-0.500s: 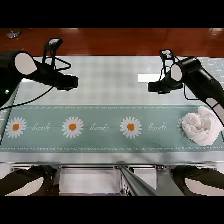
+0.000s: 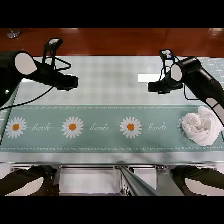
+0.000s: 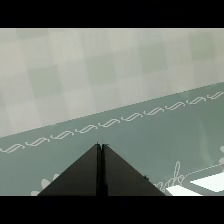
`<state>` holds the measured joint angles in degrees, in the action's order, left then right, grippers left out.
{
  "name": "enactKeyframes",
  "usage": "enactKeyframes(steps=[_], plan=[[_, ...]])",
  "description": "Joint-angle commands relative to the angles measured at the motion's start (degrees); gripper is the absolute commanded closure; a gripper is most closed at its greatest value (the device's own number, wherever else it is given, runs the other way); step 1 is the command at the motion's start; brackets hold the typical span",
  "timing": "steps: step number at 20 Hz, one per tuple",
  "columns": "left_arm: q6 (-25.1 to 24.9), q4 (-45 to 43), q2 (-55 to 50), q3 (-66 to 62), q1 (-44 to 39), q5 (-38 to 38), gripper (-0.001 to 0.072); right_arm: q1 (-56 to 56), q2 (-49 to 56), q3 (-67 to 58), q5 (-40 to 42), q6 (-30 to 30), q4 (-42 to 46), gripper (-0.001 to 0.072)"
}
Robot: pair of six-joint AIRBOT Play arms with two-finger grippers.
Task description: Fold the shirts.
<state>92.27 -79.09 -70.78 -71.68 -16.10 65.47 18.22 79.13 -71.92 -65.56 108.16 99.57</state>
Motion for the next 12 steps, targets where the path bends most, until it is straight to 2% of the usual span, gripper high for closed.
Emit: enactKeyframes(steps=[1, 6, 9, 10, 11, 12], plan=[[-0.02, -0.02, -0.02, 0.02, 0.00, -0.02, 0.0690, 0.04, 0.04, 0.00, 0.00, 0.00, -0.02, 0.0685], [-0.02, -0.02, -0.02, 0.02, 0.00, -0.04, 0.0690, 0.04, 0.04, 0.00, 0.66, 0.63, -3.52, 0.0684], [-0.04, -0.13, -0.44, 0.02, 0.02, -5.75, 0.0688, 0.04, 0.04, 0.00, 3.54, 0.63, -2.91, 0.0677], [-0.02, -1.03, -0.76, 0.02, 0.13, -9.11, 0.0575, 0.04, 0.04, -0.13, 3.39, 1.03, -0.87, 0.0397], [-0.04, -1.14, -1.27, 0.02, 0.13, -12.96, 0.0096, 0.04, 0.04, -0.61, 1.70, 0.90, 0.79, 0.0089], [0.00, -1.33, -1.79, 0.00, 0.11, -15.85, 0.0002, -0.11, 0.04, -1.97, -2.67, -0.07, 3.87, 0.0084]])
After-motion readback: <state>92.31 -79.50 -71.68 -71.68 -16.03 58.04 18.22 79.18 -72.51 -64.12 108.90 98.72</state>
